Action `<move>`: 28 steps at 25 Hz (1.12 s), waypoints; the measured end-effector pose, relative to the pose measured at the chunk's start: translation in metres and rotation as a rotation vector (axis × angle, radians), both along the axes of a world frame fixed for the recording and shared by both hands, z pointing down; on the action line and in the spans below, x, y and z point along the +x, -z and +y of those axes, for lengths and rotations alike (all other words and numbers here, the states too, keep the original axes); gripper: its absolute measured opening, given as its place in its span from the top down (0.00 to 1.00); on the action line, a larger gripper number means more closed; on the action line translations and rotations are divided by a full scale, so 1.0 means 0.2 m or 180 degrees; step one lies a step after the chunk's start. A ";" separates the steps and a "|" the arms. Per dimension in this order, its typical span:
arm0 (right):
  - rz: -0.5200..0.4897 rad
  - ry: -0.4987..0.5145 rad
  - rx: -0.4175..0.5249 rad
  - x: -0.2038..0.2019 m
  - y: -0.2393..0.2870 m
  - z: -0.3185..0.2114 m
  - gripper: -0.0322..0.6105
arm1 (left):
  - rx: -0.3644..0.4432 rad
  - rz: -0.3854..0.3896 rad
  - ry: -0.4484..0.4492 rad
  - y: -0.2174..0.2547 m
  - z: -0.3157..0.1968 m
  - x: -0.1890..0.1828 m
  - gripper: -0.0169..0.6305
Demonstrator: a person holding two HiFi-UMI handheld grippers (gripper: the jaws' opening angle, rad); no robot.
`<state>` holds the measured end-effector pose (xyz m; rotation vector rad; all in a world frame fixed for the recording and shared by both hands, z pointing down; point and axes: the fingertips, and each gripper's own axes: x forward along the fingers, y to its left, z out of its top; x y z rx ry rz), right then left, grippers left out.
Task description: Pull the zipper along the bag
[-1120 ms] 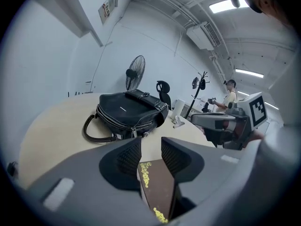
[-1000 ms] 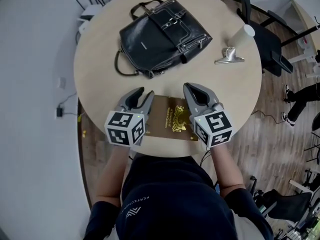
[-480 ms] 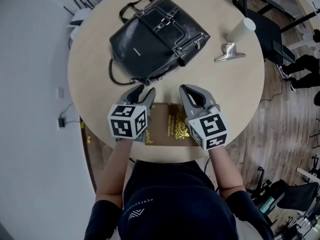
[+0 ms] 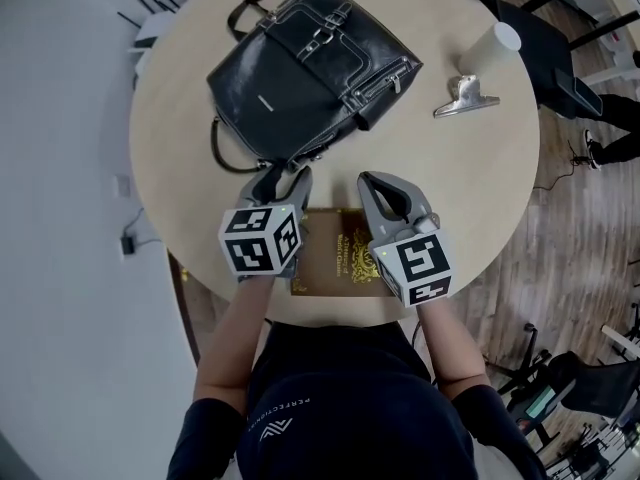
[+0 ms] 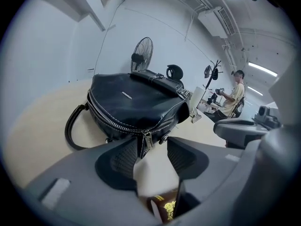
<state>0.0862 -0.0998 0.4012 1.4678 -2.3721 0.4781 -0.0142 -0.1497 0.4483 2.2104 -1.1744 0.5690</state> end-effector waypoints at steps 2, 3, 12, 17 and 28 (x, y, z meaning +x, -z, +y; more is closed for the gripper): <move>-0.0024 -0.0015 -0.0014 0.01 -0.01 0.00 0.94 | -0.0025 0.0039 0.0119 -0.01 -0.01 -0.01 0.63; -0.0038 -0.0020 -0.0018 0.01 -0.01 0.00 0.95 | -0.0028 0.0057 0.0179 -0.01 -0.02 -0.01 0.63; -0.0045 0.0033 -0.0006 -0.02 -0.03 0.00 0.94 | -0.0055 0.0089 0.0648 -0.02 -0.05 -0.02 0.63; -0.0063 0.0041 -0.0030 -0.01 -0.05 0.00 0.94 | -0.0060 -0.0155 0.0779 -0.04 -0.06 -0.02 0.68; -0.0092 -0.0014 -0.0116 0.05 -0.08 0.02 0.95 | -0.0190 -0.0295 0.0832 -0.07 -0.10 -0.06 0.80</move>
